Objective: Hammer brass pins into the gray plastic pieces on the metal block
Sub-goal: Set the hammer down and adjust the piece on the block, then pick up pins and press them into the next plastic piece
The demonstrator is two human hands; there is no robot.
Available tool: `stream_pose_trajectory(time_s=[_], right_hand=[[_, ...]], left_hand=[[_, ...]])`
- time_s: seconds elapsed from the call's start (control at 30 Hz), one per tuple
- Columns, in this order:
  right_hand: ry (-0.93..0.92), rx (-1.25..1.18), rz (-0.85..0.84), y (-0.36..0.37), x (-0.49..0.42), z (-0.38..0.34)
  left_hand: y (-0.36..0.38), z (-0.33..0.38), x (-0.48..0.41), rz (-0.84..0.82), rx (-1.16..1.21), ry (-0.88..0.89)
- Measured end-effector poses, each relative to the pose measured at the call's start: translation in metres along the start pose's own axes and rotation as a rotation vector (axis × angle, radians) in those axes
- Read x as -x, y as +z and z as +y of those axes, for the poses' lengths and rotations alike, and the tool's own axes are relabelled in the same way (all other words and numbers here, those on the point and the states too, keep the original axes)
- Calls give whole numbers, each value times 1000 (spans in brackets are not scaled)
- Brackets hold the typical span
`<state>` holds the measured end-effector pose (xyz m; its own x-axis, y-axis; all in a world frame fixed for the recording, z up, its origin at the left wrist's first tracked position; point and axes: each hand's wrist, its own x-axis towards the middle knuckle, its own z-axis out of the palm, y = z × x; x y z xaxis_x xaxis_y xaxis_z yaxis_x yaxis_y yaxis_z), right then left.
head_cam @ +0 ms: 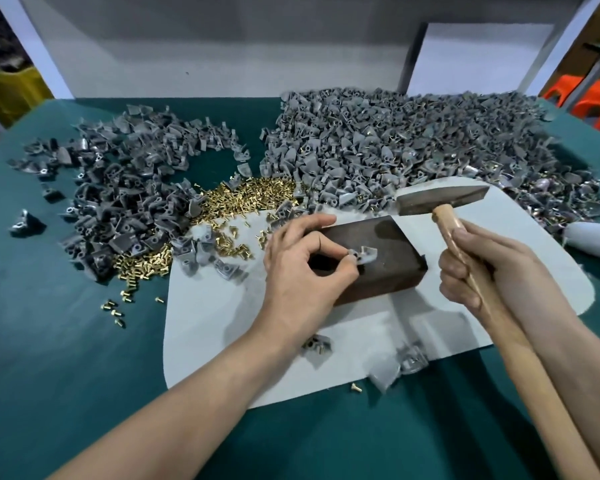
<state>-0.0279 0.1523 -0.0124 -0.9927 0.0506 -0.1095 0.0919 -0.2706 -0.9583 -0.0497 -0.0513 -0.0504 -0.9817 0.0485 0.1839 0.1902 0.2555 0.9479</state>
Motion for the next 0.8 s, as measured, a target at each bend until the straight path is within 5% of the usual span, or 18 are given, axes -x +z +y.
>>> stream_pose_trajectory(time_s=[0.5,0.8], right_hand=[[-40,83,-19,-17,-7,11],[9,182,210,-19,-4,10]], left_hand=[[-1,-2,1,8,39,5],[-12,42,-54,15,-11,-15]])
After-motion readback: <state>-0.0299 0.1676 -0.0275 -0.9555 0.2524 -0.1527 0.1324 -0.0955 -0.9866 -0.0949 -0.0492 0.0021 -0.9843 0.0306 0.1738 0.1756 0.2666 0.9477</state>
